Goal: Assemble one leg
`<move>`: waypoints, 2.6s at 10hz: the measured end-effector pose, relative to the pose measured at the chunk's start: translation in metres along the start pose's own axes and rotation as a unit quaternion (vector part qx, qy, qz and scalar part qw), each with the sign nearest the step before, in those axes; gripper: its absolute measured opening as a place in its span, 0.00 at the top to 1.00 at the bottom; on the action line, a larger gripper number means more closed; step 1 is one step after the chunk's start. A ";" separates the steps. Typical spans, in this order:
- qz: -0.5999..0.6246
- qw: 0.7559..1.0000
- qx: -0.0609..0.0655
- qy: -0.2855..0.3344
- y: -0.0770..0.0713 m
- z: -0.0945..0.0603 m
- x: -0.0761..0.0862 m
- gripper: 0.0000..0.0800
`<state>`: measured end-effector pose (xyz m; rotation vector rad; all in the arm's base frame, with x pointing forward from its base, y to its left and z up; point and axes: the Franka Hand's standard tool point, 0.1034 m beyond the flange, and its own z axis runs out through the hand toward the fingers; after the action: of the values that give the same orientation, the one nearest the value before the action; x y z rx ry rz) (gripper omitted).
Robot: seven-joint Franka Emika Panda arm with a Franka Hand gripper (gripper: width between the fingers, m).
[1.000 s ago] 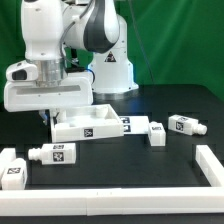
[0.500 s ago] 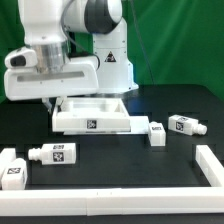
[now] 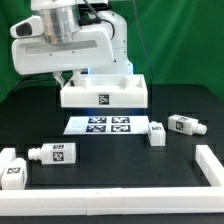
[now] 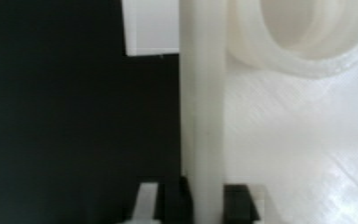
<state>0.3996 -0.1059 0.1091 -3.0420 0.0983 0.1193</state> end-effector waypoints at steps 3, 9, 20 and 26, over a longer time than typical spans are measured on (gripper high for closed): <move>0.000 1.000 0.000 -0.004 0.000 0.004 -0.001 0.93; -0.023 1.000 -0.006 -0.002 -0.045 0.004 0.111 0.93; -0.042 0.999 -0.025 0.003 -0.078 0.075 0.151 0.93; -0.031 0.999 -0.027 -0.003 -0.082 0.091 0.159 0.93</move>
Offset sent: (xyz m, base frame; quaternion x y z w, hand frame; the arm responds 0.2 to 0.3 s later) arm 0.0494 0.0167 -0.0142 -0.0158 0.0002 -0.0244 0.9996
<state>0.5560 -0.0254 0.0131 -3.0950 0.0013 0.1277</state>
